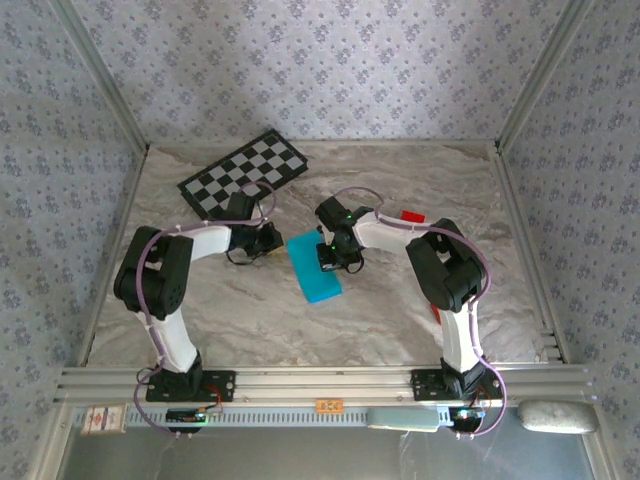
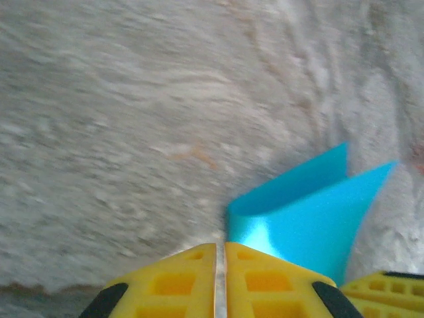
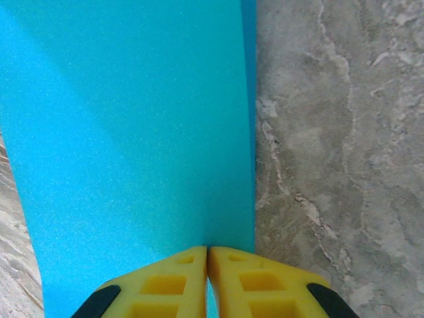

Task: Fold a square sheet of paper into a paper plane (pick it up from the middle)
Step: First fold the square sheet of paper in half at the center of the table.

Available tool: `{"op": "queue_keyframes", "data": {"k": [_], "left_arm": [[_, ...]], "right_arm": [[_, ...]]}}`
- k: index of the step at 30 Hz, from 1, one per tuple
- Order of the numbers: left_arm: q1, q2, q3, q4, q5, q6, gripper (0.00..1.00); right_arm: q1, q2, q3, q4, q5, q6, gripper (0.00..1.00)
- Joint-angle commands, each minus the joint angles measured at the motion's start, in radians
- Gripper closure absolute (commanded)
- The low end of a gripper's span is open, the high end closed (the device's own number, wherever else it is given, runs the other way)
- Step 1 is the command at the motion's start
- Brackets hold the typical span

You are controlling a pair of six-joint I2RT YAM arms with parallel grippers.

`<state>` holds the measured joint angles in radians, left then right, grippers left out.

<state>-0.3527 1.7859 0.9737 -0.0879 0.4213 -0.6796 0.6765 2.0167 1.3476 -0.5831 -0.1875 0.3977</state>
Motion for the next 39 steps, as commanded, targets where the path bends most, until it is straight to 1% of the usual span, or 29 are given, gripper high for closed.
{"op": "queue_keyframes", "data": {"k": [1, 4, 7, 9, 14, 18, 23, 25, 27, 30, 32, 36, 39], "left_arm": [[-0.06, -0.092, 0.03, 0.006, -0.02, -0.028, 0.89], [-0.088, -0.063, 0.03, 0.057, 0.003, -0.057, 0.89], [-0.095, 0.0, 0.057, 0.05, 0.017, -0.057, 0.89], [-0.092, 0.034, 0.073, 0.039, 0.003, -0.044, 0.89], [-0.062, 0.102, 0.106, 0.007, -0.017, -0.018, 0.89], [-0.013, 0.139, 0.114, -0.022, -0.048, 0.0, 0.9], [0.039, 0.143, 0.162, -0.102, -0.103, 0.044, 0.9], [0.04, 0.12, 0.189, -0.135, -0.106, 0.058, 0.89], [0.035, 0.085, 0.197, -0.142, -0.084, 0.05, 0.89], [0.017, 0.018, 0.174, -0.125, -0.036, 0.011, 0.88], [-0.004, -0.023, 0.134, -0.094, -0.002, -0.04, 0.88], [-0.072, -0.083, -0.006, 0.05, 0.081, -0.207, 0.88], [-0.138, -0.107, -0.122, 0.177, 0.102, -0.35, 0.89]], "right_arm": [[-0.023, 0.125, -0.079, -0.168, 0.215, -0.023, 0.86], [-0.022, 0.128, -0.079, -0.164, 0.209, -0.025, 0.86], [-0.022, 0.134, -0.077, -0.165, 0.203, -0.032, 0.86], [-0.023, 0.136, -0.081, -0.167, 0.203, -0.036, 0.86], [-0.023, 0.133, -0.091, -0.167, 0.201, -0.039, 0.86], [-0.024, 0.131, -0.1, -0.163, 0.203, -0.039, 0.86], [-0.025, 0.132, -0.1, -0.164, 0.206, -0.04, 0.86], [-0.028, 0.133, -0.096, -0.166, 0.206, -0.04, 0.86], [-0.031, 0.132, -0.093, -0.161, 0.203, -0.038, 0.86], [-0.033, 0.134, -0.095, -0.153, 0.191, -0.028, 0.86], [-0.035, 0.134, -0.1, -0.146, 0.183, -0.014, 0.86], [-0.04, 0.129, -0.128, -0.122, 0.171, 0.026, 0.86], [-0.041, 0.128, -0.142, -0.108, 0.161, 0.053, 0.86]]}}
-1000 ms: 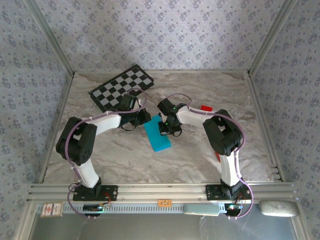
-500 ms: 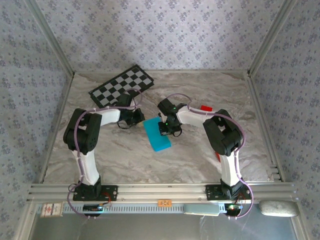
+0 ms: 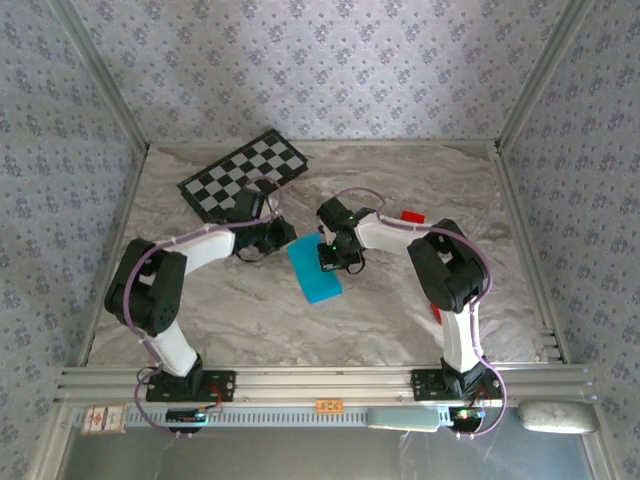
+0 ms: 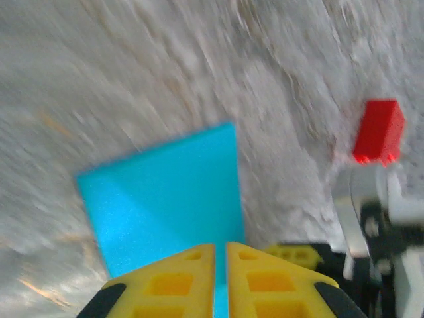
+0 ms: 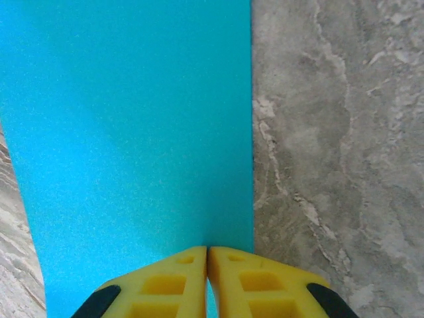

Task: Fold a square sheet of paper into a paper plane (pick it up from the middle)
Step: First fold the square sheet of paper in half at the center of the table.

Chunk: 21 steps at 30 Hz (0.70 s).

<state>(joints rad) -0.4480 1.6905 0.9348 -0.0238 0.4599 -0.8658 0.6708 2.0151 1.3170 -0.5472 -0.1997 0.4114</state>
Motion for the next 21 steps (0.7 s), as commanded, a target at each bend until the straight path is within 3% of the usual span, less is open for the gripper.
{"op": "queue_keyframes", "data": {"k": [1, 10, 21], "left_arm": [[-0.066, -0.02, -0.11, 0.14, 0.06, -0.203, 0.89], [-0.179, -0.021, -0.2, 0.157, 0.028, -0.3, 0.89], [-0.195, -0.018, -0.293, 0.014, -0.014, -0.247, 0.9]], "right_arm": [[-0.035, 0.128, -0.115, -0.142, 0.17, 0.048, 0.86], [-0.037, 0.12, -0.149, -0.122, 0.151, 0.081, 0.86], [-0.041, 0.122, -0.171, -0.118, 0.161, 0.082, 0.86]]}}
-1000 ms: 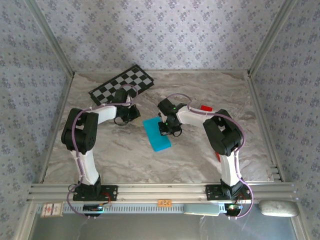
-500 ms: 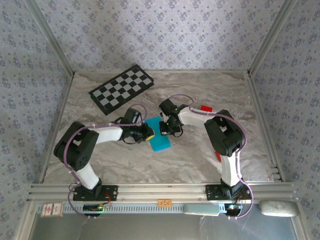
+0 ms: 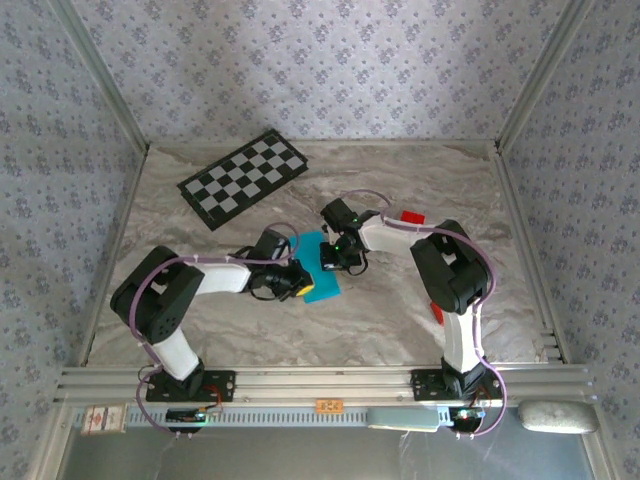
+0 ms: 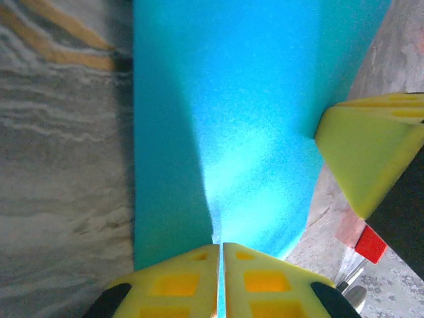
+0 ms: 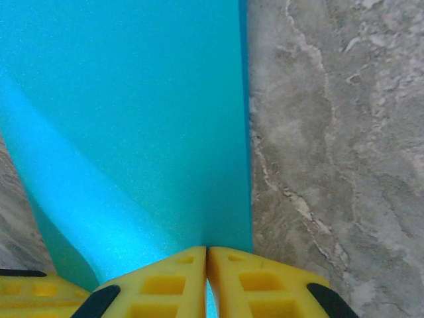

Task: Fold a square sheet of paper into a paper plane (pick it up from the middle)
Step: First fold the square sheet of paper in half at the center of the table.

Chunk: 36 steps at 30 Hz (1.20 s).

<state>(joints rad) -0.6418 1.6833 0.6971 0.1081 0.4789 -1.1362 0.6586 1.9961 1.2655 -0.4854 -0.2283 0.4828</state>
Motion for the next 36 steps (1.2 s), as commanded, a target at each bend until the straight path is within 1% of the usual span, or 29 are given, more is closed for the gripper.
{"op": "queue_keyframes", "data": {"k": [1, 4, 6, 9, 12, 14, 16, 22, 26, 30, 32, 36], "left_arm": [[-0.002, -0.023, -0.07, -0.132, -0.038, 0.029, 0.9], [-0.002, -0.075, -0.107, -0.17, -0.043, 0.037, 0.9], [-0.002, -0.129, -0.103, -0.221, -0.048, 0.056, 0.9], [-0.002, -0.218, -0.054, -0.294, -0.066, 0.099, 0.9], [-0.002, -0.259, 0.0, -0.282, -0.079, 0.111, 0.89], [-0.008, -0.248, 0.017, -0.224, -0.075, 0.095, 0.89], [-0.02, -0.202, 0.036, -0.179, -0.064, 0.085, 0.89], [-0.063, -0.037, 0.105, -0.169, -0.036, 0.094, 0.9], [-0.068, -0.009, 0.064, -0.15, -0.064, 0.092, 0.91], [-0.084, -0.001, 0.0, -0.177, -0.087, 0.091, 0.92], [-0.096, -0.004, -0.029, -0.232, -0.11, 0.098, 0.94], [-0.114, -0.053, -0.104, -0.324, -0.144, 0.091, 0.95]], "right_arm": [[-0.03, 0.141, -0.121, -0.179, 0.189, 0.011, 0.86], [-0.031, 0.141, -0.123, -0.176, 0.195, 0.011, 0.86], [-0.035, 0.14, -0.123, -0.176, 0.199, 0.008, 0.86], [-0.037, 0.138, -0.124, -0.173, 0.202, 0.007, 0.86], [-0.036, 0.135, -0.124, -0.167, 0.205, 0.01, 0.86], [-0.034, 0.135, -0.126, -0.164, 0.204, 0.013, 0.86], [-0.034, 0.135, -0.127, -0.161, 0.2, 0.017, 0.86], [-0.029, 0.139, -0.128, -0.158, 0.198, 0.019, 0.86], [-0.028, 0.141, -0.132, -0.155, 0.2, 0.018, 0.86], [-0.031, 0.147, -0.132, -0.154, 0.202, 0.019, 0.86], [-0.034, 0.148, -0.132, -0.154, 0.203, 0.019, 0.86], [-0.036, 0.149, -0.136, -0.153, 0.207, 0.019, 0.86]]}}
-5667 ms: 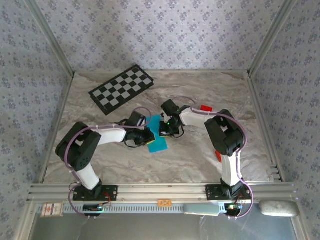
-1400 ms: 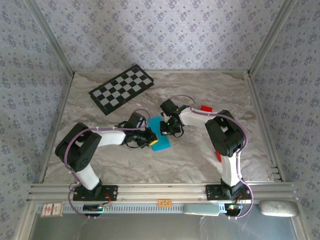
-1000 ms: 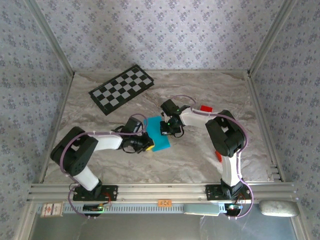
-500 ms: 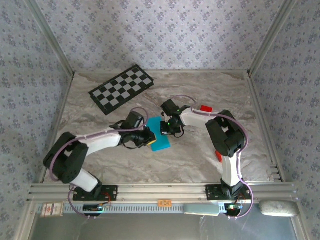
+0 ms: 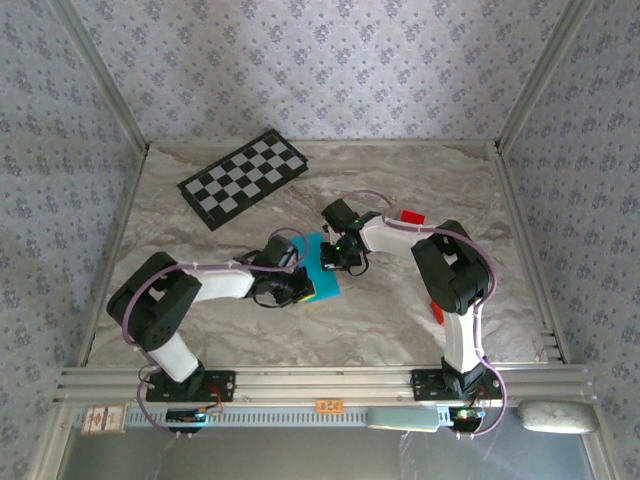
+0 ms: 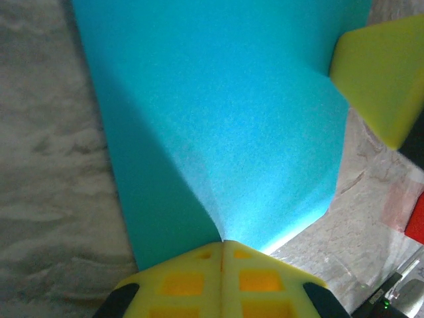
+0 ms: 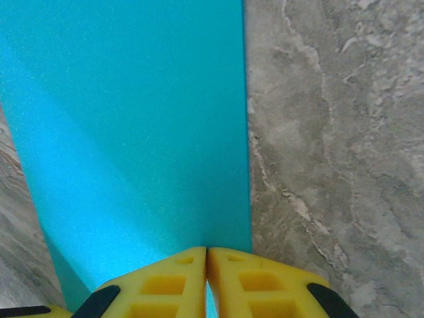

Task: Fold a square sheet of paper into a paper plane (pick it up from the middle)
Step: First fold the square sheet of paper in half at the center of the table, then fold the triangle a second time at the center of the table.

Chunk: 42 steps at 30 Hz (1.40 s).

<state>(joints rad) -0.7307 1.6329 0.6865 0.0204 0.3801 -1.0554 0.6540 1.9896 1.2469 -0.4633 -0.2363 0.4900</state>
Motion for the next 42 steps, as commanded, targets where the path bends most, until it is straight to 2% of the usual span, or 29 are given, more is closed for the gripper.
{"op": "queue_keyframes", "data": {"k": [1, 7, 12, 15, 21, 24, 29, 32, 42], "left_arm": [[-0.03, -0.027, -0.108, -0.258, -0.054, 0.008, 0.95], [-0.015, -0.195, -0.13, -0.301, -0.058, 0.026, 0.94], [0.09, -0.308, -0.09, -0.26, -0.024, 0.04, 0.93], [0.147, -0.337, -0.055, -0.19, -0.006, 0.016, 0.86], [0.181, -0.247, 0.048, -0.068, 0.022, -0.003, 0.77], [0.184, -0.188, 0.08, 0.006, 0.027, -0.034, 0.73], [0.175, -0.1, 0.1, 0.123, 0.021, -0.112, 0.65], [0.175, -0.063, 0.104, 0.134, 0.005, -0.127, 0.64], [0.159, 0.077, 0.136, 0.216, 0.033, -0.166, 0.68]], "right_arm": [[-0.033, 0.155, -0.117, -0.176, 0.215, 0.013, 0.86], [-0.037, 0.146, -0.12, -0.168, 0.214, 0.025, 0.86], [-0.038, 0.104, -0.109, -0.154, 0.149, 0.024, 0.86], [-0.042, 0.035, -0.096, -0.142, 0.068, 0.041, 0.86], [-0.075, -0.131, -0.065, -0.002, -0.116, 0.121, 0.85], [-0.101, -0.219, -0.092, 0.081, -0.171, 0.167, 0.81], [-0.172, -0.335, -0.231, 0.169, -0.154, 0.202, 0.62], [-0.21, -0.361, -0.284, 0.172, -0.156, 0.195, 0.56], [-0.237, -0.332, -0.346, 0.215, -0.25, 0.196, 0.53]]}}
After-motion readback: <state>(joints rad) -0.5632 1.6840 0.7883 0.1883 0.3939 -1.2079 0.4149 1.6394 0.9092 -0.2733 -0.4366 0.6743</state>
